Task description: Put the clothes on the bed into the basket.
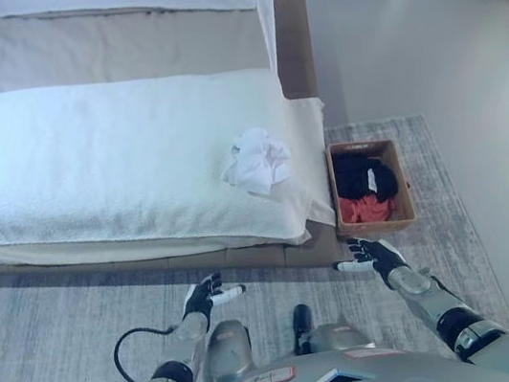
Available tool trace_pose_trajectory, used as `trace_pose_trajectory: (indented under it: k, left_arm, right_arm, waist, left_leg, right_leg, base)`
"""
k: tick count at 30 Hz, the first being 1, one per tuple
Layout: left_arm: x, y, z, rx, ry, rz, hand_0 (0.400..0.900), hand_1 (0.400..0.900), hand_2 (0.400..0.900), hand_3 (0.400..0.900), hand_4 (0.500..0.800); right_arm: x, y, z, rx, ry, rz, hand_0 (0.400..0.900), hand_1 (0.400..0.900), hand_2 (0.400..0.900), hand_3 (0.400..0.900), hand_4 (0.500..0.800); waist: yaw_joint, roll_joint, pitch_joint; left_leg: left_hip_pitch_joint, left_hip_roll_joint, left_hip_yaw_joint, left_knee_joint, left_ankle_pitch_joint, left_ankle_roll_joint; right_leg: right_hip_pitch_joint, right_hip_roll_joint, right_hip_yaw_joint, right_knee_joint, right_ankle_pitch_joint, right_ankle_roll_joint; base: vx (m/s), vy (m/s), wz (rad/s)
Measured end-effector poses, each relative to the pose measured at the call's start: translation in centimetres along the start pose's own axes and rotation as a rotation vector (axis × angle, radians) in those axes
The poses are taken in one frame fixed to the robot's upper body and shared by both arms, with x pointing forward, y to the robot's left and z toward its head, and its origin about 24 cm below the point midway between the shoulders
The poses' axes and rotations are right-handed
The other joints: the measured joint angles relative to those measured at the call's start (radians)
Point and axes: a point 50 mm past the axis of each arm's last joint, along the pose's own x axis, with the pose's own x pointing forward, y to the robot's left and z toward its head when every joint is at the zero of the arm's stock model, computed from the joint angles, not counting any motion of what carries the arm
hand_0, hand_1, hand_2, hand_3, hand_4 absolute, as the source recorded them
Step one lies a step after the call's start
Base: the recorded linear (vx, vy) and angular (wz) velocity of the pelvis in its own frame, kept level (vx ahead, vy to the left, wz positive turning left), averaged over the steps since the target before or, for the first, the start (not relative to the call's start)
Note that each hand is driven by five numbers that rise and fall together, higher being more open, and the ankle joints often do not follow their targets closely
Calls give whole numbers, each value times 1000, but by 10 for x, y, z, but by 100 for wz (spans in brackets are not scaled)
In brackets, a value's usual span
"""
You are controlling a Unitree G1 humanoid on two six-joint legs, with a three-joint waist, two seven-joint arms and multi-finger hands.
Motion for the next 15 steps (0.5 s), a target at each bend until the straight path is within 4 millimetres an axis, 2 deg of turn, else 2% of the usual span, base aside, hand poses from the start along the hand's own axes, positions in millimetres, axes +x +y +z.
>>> trace_pose_trajectory:
  k: [1,2,3,4,5,6,9,10,11,12,13,15]
  left_arm:
    - [0,1,-1,3,5,4,900,900,900,900,800]
    - [-1,2,-3,4,14,6,900,900,900,900,800]
    - [0,2,-3,5,15,4,900,900,900,900,800]
    - [-1,0,-6,12,24,0,900,900,900,900,800]
    - [0,-2,-6,11,32,-4,900,900,900,900,800]
    - [-1,-3,-9,10,43,-6,900,900,900,900,800]
    - [-8,-3,-30,-1,100,-3,900,900,900,900,800]
    - [-9,-5,-33,-5,109,-6,900,900,900,900,800]
    - [-8,-4,-31,-4,103,-3,900,900,900,900,800]
    - [-7,2,-27,5,92,8,900,900,900,900,800]
    - [-5,4,-21,11,74,16,900,900,900,900,800]
    - [-2,11,-1,46,-2,24,900,900,900,900,800]
  right_arm:
    - [0,1,0,-3,0,4,900,900,900,900,800]
    - [0,2,1,-10,-4,9,900,900,900,900,800]
    - [0,2,2,-11,-8,8,900,900,900,900,800]
    - [0,2,1,-16,-5,8,900,900,900,900,800]
    - [0,1,1,-20,-6,5,900,900,900,900,800]
    - [0,1,2,-36,-8,7,900,900,900,900,800]
    - [1,0,9,-76,-32,9,900,900,900,900,800]
    - [1,-3,10,-102,-37,3,900,900,900,900,800]
    - [0,-6,11,-114,-42,-1,900,900,900,900,800]
    - [0,-4,14,-138,-51,4,900,900,900,900,800]
    - [0,-4,18,-156,-66,0,900,900,900,900,800]
    - [0,-1,32,-201,-126,-9,900,900,900,900,800]
  waist:
    - [1,5,4]
    - [-2,13,5]
    - [-4,29,18]
    - [-3,41,17]
    - [-6,55,17]
    - [0,63,22]
    - [24,89,8]
    - [23,107,-3]
    - [22,111,-5]
    - [23,82,-4]
    - [20,78,-3]
    - [17,72,-2]
  left_leg:
    - [14,20,31,-155,20,2]
    - [51,38,49,-331,60,-4]
    - [51,59,49,-436,98,-15]
    - [47,75,56,-519,129,-27]
    - [36,88,69,-550,149,-36]
    - [33,93,80,-552,169,-26]
    - [66,77,78,-552,200,15]
    - [78,67,60,-552,216,38]
    - [87,57,57,-552,280,63]
    - [99,22,73,-551,260,70]
    - [105,5,80,-550,260,99]
    - [101,-5,96,-540,258,138]
  right_leg:
    - [7,11,-1,-4,-17,28]
    - [18,24,-5,1,-18,35]
    - [36,38,-9,0,-20,42]
    - [43,50,-8,0,-38,66]
    - [49,59,-9,0,-45,73]
    - [59,66,8,1,-54,82]
    - [83,67,87,1,-74,99]
    - [87,68,97,1,-86,84]
    - [95,55,106,2,-89,91]
    - [100,15,111,7,-100,107]
    - [92,0,112,34,-103,112]
    - [-25,-40,98,221,-144,118]
  base:
    - [351,68,4]
    - [355,134,-2]
    - [473,193,-9]
    - [494,228,-43]
    - [415,211,-78]
    - [292,154,-70]
    - [399,307,-52]
    - [381,273,-19]
    - [440,356,-36]
    - [173,176,-17]
    - [4,210,-59]
    - [-107,161,-44]
